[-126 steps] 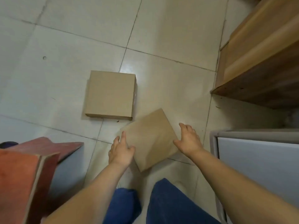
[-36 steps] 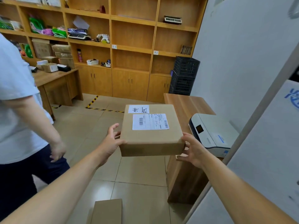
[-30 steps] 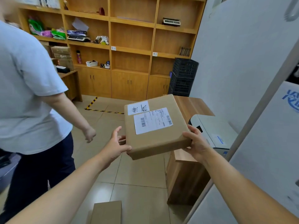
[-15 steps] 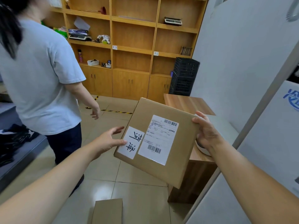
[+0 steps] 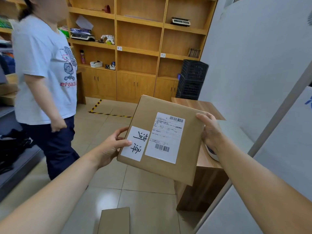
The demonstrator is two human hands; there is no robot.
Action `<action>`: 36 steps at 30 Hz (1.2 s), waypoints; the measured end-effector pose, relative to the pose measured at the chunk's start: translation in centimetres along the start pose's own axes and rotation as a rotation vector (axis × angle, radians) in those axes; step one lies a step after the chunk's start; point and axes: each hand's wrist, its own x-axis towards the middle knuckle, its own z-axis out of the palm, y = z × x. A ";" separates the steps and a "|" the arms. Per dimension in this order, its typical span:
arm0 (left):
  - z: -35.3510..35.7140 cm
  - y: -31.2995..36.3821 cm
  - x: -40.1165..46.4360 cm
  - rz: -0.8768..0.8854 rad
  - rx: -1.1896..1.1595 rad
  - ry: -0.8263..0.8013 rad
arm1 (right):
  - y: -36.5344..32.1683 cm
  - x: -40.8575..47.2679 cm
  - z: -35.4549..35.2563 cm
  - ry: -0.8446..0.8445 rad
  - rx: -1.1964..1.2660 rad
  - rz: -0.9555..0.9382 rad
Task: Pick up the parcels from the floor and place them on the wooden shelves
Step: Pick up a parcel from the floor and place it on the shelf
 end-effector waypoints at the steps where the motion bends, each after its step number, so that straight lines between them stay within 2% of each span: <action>1: -0.2 -0.1 0.2 0.008 -0.003 0.018 | 0.7 -0.1 0.2 0.014 -0.047 -0.008; 9: -0.4 -1.2 3.8 0.003 -0.069 0.129 | 7.8 -2.0 1.0 0.029 -0.449 0.006; 13: 0.0 -1.7 7.3 -0.019 -0.095 0.180 | 9.7 -0.5 0.9 0.046 -0.560 -0.041; 17: 0.4 -2.0 11.6 -0.028 -0.106 0.224 | 10.6 3.7 0.8 0.072 -0.572 -0.094; 23: 0.0 -1.9 20.6 -0.001 -0.061 0.275 | 11.2 13.8 0.7 0.015 -0.536 -0.091; 30: -0.2 -1.1 32.0 0.019 0.088 0.299 | 10.9 26.3 1.2 -0.036 -0.544 -0.127; 36: -1.8 -0.2 37.3 0.061 0.177 0.380 | 11.2 33.3 3.3 -0.106 -0.540 -0.087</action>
